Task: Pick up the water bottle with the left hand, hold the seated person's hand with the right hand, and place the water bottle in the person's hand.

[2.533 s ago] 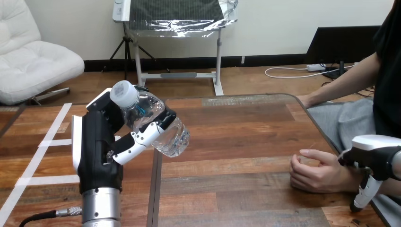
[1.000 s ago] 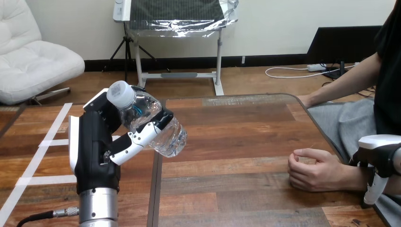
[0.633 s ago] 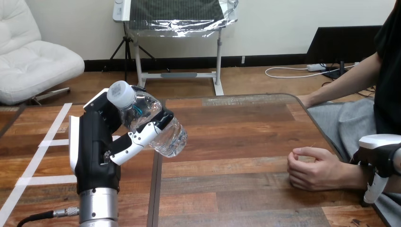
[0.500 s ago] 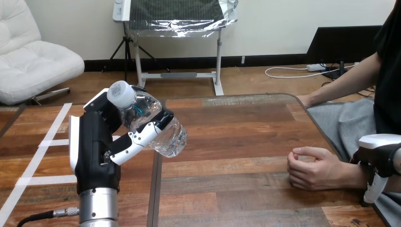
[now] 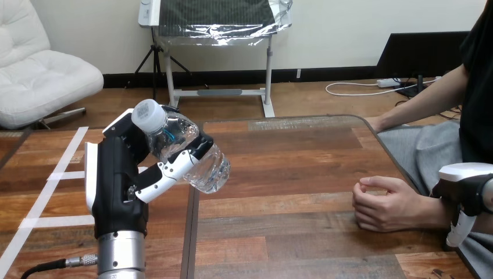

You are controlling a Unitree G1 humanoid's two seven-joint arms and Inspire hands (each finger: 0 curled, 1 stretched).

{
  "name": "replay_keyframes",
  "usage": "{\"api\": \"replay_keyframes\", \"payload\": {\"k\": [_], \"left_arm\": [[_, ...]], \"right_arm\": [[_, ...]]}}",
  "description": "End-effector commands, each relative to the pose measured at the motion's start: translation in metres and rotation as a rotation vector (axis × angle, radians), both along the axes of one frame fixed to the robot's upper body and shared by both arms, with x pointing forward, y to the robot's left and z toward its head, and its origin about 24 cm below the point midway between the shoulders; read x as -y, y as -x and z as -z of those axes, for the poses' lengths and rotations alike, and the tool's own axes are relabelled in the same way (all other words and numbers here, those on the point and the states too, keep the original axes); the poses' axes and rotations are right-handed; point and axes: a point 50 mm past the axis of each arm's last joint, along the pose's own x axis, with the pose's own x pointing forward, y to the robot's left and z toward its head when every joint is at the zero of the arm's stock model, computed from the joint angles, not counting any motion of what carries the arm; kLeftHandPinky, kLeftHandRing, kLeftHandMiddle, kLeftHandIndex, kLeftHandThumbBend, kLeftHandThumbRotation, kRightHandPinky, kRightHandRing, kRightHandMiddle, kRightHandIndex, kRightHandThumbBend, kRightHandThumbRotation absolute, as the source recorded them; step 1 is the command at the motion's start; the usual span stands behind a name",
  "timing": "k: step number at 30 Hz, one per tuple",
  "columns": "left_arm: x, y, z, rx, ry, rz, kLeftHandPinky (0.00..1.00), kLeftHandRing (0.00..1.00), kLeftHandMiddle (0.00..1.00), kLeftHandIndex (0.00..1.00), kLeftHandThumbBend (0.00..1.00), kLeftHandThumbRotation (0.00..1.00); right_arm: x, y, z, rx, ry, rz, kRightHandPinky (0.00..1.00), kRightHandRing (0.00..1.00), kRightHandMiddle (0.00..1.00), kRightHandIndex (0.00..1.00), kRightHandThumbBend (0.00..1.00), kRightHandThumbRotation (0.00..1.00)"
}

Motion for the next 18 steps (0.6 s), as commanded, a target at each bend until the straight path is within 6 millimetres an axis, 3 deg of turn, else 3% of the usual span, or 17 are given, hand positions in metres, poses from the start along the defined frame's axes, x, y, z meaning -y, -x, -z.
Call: {"api": "replay_keyframes", "payload": {"k": [1,18], "left_arm": [[0.0032,-0.0051,-0.0173,0.087,0.006,0.008,0.49,0.44,0.45,0.50,0.63,0.00],[0.0020,-0.0044,-0.0161,0.085,0.009,0.003,0.49,0.45,0.45,0.50,0.64,0.00]], "right_arm": [[-0.0134,-0.0156,-0.0107,0.067,-0.053,-0.041,0.58,0.70,0.78,0.78,0.61,0.00],[-0.0202,-0.0174,-0.0026,0.083,-0.145,-0.026,0.54,0.62,0.70,0.74,0.61,0.00]]}}
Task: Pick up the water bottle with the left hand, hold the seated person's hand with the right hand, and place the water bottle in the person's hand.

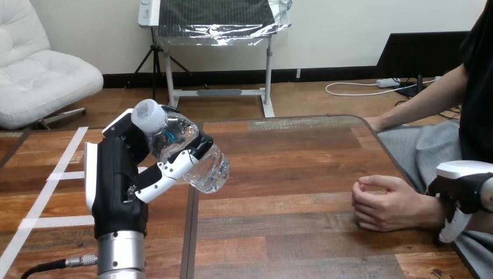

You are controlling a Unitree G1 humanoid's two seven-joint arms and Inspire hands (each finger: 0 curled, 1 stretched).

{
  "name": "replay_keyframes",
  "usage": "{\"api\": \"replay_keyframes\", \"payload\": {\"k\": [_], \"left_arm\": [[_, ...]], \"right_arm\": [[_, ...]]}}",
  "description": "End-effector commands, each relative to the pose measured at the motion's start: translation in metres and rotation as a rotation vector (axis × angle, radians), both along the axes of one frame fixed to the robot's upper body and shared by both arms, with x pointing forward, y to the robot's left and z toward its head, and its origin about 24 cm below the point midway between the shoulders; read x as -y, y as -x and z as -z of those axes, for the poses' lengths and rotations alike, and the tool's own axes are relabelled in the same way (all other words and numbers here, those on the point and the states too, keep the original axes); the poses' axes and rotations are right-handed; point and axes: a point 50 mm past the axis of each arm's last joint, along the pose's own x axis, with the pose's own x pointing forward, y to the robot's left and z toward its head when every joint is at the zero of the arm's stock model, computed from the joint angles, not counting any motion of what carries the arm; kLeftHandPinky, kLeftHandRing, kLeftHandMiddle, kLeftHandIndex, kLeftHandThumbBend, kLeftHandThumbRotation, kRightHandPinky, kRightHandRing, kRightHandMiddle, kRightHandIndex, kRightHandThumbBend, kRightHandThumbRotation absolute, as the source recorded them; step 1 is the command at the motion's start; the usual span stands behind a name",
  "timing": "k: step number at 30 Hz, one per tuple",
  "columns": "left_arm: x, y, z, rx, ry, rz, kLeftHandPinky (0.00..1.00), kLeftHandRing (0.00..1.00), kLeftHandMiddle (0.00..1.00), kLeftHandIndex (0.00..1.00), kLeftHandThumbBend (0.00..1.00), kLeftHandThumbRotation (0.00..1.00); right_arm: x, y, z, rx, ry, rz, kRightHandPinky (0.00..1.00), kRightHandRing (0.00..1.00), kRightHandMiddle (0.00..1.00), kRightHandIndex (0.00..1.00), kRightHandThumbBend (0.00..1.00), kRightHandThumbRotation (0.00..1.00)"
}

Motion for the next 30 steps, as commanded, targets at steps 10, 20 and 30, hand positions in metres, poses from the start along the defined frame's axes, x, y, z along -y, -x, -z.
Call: {"api": "replay_keyframes", "payload": {"k": [10,20,30], "left_arm": [[0.001,-0.004,-0.016,0.084,-0.004,0.000,0.48,0.45,0.46,0.50,0.64,0.00],[0.000,-0.003,-0.015,0.081,-0.007,-0.008,0.48,0.44,0.46,0.50,0.64,0.00],[-0.001,-0.002,-0.015,0.075,-0.002,-0.010,0.48,0.45,0.46,0.50,0.64,0.00]], "right_arm": [[-0.020,-0.016,0.002,0.055,-0.076,-0.026,0.50,0.58,0.66,0.70,0.62,0.00],[-0.020,-0.016,0.009,0.084,-0.093,-0.037,0.49,0.57,0.65,0.66,0.64,0.00],[-0.022,-0.016,0.013,0.156,-0.092,-0.040,0.41,0.51,0.62,0.63,0.66,0.00]]}}
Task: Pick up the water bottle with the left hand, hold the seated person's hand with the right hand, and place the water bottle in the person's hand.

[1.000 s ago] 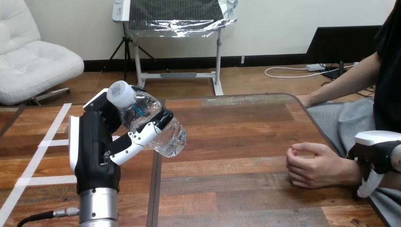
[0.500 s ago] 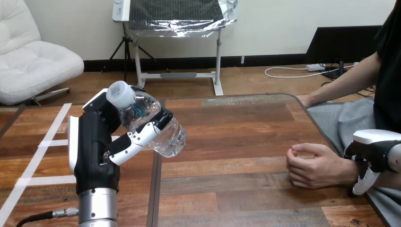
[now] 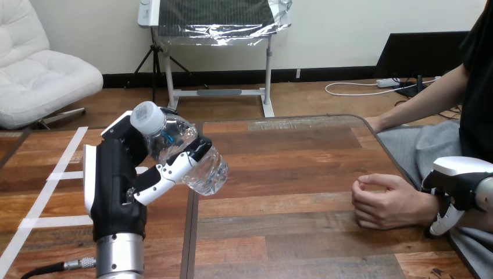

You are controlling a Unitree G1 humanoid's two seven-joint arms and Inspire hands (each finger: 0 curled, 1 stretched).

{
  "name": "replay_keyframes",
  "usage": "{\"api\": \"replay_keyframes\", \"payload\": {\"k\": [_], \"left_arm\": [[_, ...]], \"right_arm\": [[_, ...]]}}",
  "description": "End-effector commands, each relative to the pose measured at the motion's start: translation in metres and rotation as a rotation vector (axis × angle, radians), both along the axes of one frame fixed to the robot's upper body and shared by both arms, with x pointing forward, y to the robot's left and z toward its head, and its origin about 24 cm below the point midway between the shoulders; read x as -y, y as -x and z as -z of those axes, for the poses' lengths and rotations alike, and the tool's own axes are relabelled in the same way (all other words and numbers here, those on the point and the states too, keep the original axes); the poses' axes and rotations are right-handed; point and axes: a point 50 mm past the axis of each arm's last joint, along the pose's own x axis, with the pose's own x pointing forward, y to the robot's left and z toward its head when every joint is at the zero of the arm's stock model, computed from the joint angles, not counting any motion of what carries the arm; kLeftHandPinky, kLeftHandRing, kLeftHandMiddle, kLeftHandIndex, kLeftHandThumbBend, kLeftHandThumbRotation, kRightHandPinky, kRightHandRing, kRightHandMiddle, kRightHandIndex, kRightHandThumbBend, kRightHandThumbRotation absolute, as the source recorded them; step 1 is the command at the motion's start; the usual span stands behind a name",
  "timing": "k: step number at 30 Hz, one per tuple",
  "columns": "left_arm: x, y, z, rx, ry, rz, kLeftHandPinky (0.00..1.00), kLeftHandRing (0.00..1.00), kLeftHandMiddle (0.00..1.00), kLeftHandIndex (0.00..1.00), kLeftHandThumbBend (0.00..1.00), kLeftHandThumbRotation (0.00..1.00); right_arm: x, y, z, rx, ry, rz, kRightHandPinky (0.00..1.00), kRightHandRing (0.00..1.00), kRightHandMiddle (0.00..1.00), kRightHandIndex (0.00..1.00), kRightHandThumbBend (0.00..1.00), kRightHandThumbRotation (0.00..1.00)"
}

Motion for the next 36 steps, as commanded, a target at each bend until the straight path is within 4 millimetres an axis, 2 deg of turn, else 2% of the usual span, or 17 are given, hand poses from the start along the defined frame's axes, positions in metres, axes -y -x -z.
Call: {"api": "replay_keyframes", "payload": {"k": [1,21,24,33,36], "left_arm": [[0.0007,-0.0047,-0.0173,0.088,0.002,0.001,0.48,0.45,0.46,0.50,0.64,0.00],[0.0001,-0.0049,-0.0175,0.085,0.004,-0.004,0.48,0.44,0.46,0.50,0.64,0.00],[0.0000,-0.0050,-0.0175,0.085,0.005,-0.002,0.48,0.44,0.46,0.50,0.64,0.00],[-0.0004,-0.0056,-0.0179,0.085,0.001,-0.002,0.48,0.45,0.46,0.50,0.64,0.00],[-0.0005,-0.0059,-0.0181,0.086,-0.001,-0.003,0.49,0.45,0.46,0.50,0.64,0.00]], "right_arm": [[-0.0231,-0.0113,0.0019,0.065,-0.054,-0.049,0.41,0.51,0.61,0.62,0.66,0.00],[-0.0198,-0.0119,0.0047,0.085,-0.022,-0.071,0.29,0.41,0.53,0.59,0.64,0.00],[-0.0191,-0.0115,0.0050,0.083,-0.012,-0.077,0.29,0.40,0.53,0.58,0.64,0.00],[-0.0184,-0.0122,0.0073,0.065,0.025,-0.073,0.37,0.48,0.58,0.60,0.64,0.00],[-0.0181,-0.0119,0.0085,0.064,0.010,-0.063,0.37,0.47,0.57,0.59,0.66,0.00]]}}
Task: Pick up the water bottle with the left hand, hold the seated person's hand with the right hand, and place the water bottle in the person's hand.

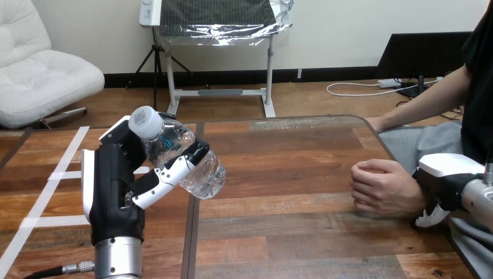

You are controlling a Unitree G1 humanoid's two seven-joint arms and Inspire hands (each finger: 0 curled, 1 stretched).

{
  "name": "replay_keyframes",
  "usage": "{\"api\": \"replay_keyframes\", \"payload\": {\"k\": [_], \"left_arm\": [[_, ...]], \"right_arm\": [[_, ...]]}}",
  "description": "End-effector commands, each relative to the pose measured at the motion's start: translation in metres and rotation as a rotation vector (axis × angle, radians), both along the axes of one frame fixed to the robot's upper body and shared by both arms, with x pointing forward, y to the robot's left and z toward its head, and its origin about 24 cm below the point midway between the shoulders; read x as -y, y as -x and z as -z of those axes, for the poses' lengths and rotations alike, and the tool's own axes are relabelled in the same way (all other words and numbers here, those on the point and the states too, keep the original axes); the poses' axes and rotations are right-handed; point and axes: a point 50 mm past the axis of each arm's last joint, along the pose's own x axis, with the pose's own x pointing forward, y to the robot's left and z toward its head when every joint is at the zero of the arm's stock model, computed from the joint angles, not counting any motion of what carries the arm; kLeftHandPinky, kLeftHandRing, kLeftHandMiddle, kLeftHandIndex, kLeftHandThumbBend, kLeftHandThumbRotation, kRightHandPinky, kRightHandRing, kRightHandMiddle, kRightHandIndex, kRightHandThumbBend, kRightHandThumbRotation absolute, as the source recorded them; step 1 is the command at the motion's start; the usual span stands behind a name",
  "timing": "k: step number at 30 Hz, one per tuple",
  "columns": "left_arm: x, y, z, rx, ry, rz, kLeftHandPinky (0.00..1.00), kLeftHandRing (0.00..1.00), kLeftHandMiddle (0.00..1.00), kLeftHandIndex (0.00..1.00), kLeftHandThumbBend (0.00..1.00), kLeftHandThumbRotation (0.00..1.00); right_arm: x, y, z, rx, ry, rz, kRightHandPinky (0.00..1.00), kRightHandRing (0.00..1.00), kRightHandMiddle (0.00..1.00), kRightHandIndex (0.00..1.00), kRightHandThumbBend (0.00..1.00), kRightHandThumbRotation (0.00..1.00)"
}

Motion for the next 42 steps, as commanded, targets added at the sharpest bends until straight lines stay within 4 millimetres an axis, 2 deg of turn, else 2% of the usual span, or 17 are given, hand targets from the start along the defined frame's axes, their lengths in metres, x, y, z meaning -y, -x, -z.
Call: {"api": "replay_keyframes", "payload": {"k": [1,15,23,29,37,42], "left_arm": [[0.0010,-0.0079,-0.0204,0.099,0.002,0.005,0.49,0.45,0.46,0.50,0.64,0.00],[0.0007,-0.0086,-0.0213,0.100,0.007,0.003,0.48,0.45,0.45,0.50,0.64,0.00],[0.0000,-0.0086,-0.0222,0.102,-0.002,0.003,0.49,0.45,0.45,0.50,0.64,0.00],[-0.0004,-0.0086,-0.0224,0.098,-0.002,-0.001,0.48,0.45,0.45,0.50,0.65,0.00],[-0.0010,-0.0089,-0.0228,0.099,-0.003,0.005,0.48,0.45,0.45,0.50,0.65,0.00],[-0.0011,-0.0094,-0.0230,0.102,-0.004,0.009,0.47,0.45,0.45,0.50,0.65,0.00]], "right_arm": [[-0.0100,-0.0086,-0.0012,0.013,-0.013,-0.007,0.36,0.47,0.57,0.58,0.66,0.00],[-0.0101,-0.0093,0.0041,0.002,0.010,0.006,0.38,0.49,0.59,0.59,0.67,0.00],[-0.0092,-0.0094,0.0042,0.020,0.002,0.005,0.32,0.44,0.55,0.62,0.64,0.00],[-0.0080,-0.0093,0.0032,0.059,-0.016,0.012,0.27,0.39,0.51,0.58,0.64,0.00],[-0.0060,-0.0108,0.0006,0.090,-0.045,0.051,0.18,0.32,0.45,0.48,0.61,0.00],[-0.0040,-0.0109,-0.0026,0.112,-0.046,0.041,0.17,0.30,0.43,0.45,0.62,0.00]]}}
